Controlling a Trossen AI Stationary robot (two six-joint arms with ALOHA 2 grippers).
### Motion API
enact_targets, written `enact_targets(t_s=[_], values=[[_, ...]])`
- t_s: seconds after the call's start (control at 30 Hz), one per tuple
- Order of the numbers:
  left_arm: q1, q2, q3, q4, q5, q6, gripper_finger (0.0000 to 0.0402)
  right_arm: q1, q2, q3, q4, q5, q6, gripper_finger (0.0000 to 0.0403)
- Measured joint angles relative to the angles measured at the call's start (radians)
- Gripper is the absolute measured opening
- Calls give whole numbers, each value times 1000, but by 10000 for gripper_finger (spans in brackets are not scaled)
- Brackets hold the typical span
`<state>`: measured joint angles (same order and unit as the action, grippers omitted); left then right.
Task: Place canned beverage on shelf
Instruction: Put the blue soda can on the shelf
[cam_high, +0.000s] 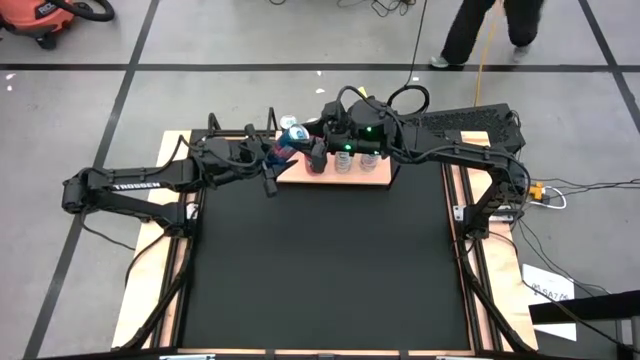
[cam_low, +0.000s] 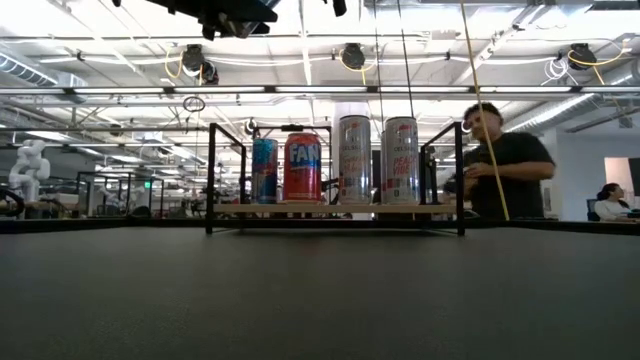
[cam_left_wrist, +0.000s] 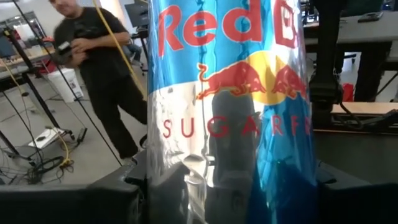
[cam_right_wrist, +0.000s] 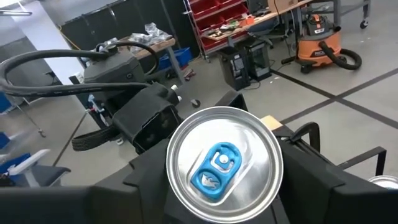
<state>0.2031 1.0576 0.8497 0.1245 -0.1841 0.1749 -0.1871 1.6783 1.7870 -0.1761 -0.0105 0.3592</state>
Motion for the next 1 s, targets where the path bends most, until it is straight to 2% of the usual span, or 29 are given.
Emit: enact_targets(t_s=[0.33,0.47,0.77,1.0], values=[[0,2,0,-7,0,-175,284,-3,0,0,-54,-3,-40,224],[0,-8,0,-33,-1,-254,310,-23,0,0,-60,-44,-54,224],[1,-61,102,-428,-75,-267,333,-62,0,0,-104,-50,-106,224],[0,-100,149,-478,-91,-274,334,-81,22,0,-94,-47,-143,224]])
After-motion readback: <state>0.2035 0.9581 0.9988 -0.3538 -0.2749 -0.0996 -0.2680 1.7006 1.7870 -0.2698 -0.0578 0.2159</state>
